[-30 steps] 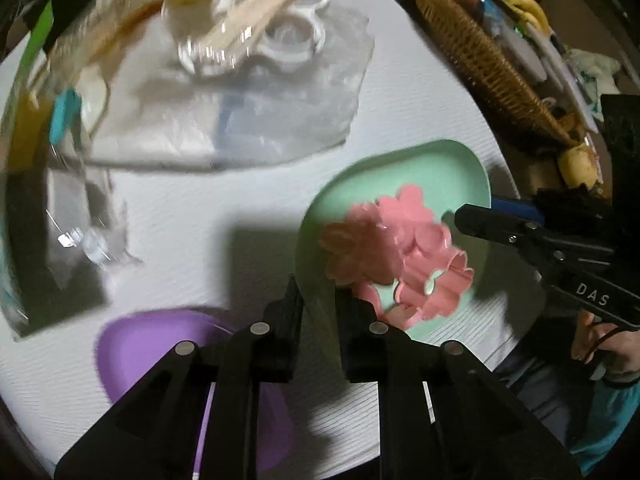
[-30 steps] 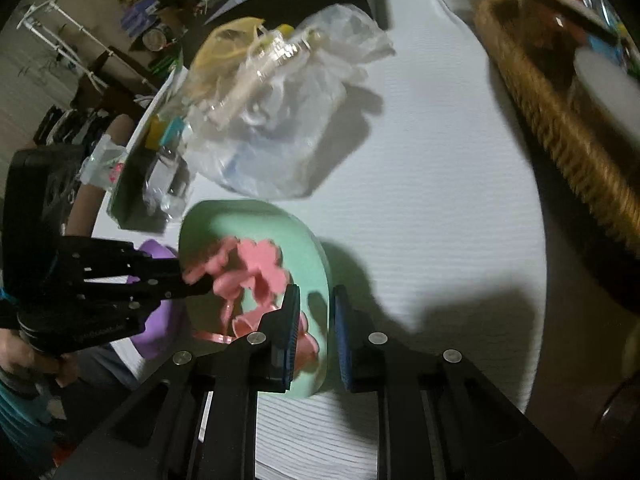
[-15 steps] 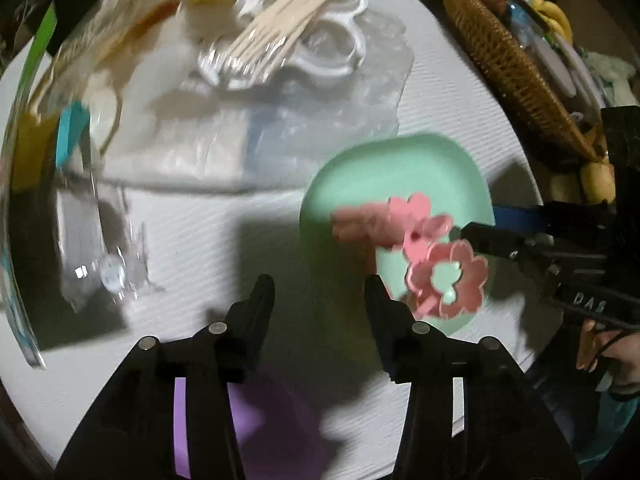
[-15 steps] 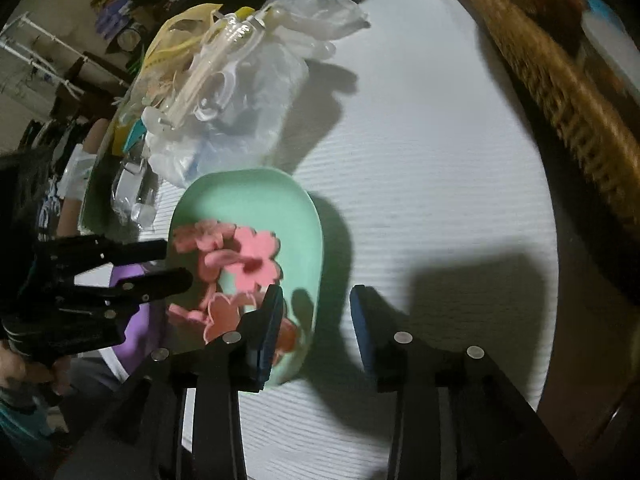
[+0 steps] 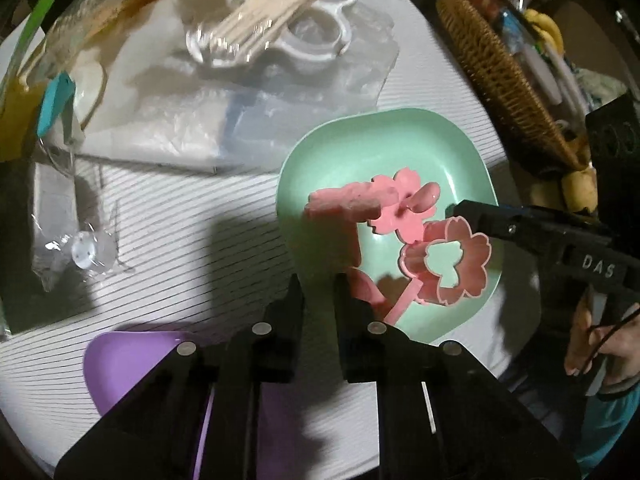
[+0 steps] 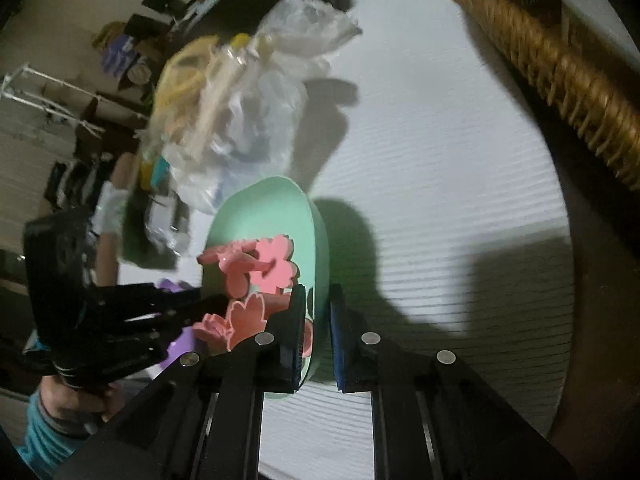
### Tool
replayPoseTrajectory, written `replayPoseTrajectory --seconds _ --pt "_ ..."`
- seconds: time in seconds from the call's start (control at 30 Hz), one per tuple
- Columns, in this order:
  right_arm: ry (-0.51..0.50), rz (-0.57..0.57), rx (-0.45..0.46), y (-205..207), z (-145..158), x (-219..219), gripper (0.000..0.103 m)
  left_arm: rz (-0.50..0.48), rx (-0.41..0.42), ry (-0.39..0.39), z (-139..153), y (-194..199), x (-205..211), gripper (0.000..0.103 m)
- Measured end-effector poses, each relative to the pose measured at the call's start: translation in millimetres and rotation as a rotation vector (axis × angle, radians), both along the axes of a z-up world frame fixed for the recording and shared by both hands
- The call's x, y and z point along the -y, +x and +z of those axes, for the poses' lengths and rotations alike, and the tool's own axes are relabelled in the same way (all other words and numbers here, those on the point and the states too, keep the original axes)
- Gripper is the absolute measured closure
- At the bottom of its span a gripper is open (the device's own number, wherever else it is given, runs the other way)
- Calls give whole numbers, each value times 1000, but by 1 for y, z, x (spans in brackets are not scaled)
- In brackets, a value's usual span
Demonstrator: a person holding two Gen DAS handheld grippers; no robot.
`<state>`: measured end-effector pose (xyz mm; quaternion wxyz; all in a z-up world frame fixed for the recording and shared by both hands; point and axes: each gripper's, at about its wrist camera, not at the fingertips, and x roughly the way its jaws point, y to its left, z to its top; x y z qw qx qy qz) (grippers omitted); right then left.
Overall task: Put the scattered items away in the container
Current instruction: 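Grasp the mint-green plate rim with both tools and lift it, then carry the mint-green plate into the white box with both tools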
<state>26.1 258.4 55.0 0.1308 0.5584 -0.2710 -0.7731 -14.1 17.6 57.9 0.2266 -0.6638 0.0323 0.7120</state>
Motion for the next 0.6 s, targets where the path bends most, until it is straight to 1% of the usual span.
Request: replayPoseTrajectory --seconds 0.1,0.27,0.4,0.53,0.6 --pt "6 12 -17 -11 24 -3 92 9 2 36 23 -10 3 90" --pt "16 25 -64 -34 70 1 92 25 -36 59 69 -34 9 90" --pt "-4 32 -103 -70 111 3 92 67 -49 96 100 -82 12 90" --pt "56 71 -158 -124 157 21 92 118 -99 113 137 -129 29 90" --pt "52 76 -175 -153 171 29 92 142 -116 118 148 -155 37 90"
